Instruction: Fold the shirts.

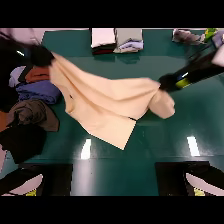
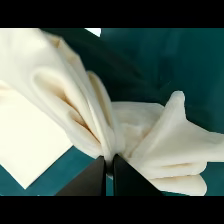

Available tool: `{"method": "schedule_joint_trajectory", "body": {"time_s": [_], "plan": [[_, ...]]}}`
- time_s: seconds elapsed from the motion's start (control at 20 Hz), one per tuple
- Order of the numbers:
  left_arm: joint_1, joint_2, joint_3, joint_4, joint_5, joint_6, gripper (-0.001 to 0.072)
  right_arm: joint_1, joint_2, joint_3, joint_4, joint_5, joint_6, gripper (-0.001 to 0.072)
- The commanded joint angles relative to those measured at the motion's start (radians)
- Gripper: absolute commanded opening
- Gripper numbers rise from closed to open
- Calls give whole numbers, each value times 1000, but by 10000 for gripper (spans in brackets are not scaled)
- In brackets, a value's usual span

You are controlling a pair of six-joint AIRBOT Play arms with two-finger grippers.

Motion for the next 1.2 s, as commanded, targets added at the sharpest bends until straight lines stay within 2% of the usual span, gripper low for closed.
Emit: {"method": "schedule_joint_trajectory", "body": {"time_s": [0.0,0.1,0.15,0.25,0.3,0.4,0.55,0.75,0.9,1.0,1.05,1.15], "plan": [[1,-142,-170,21,104,21,24,22,-103,-185,2,-184,1,14],[1,-202,-173,21,131,24,24,1,-165,-157,2,-213,-1,16],[1,-213,-173,21,138,24,24,-10,-186,-126,2,-212,-30,44],[1,-215,-173,22,146,24,24,-46,-202,-46,1,-185,-61,433],[1,-214,-173,30,142,24,24,-65,-198,-11,0,-150,-73,488],[1,-214,-173,42,126,24,24,-113,-158,7,-1,-69,-133,488],[1,-214,-173,42,121,24,24,-175,-40,-118,1,-22,-184,488],[1,-215,-173,37,121,24,24,-216,62,-367,2,-124,-206,489],[1,-214,-173,34,119,24,24,-205,37,-465,40,-241,-225,489],[1,-214,-173,34,120,23,24,-188,-17,-470,63,-264,-228,485],[1,-214,-173,34,117,24,25,-168,-48,-457,68,-270,-229,418],[1,-214,-172,35,117,24,24,-135,-87,-410,69,-274,-259,78]]}}
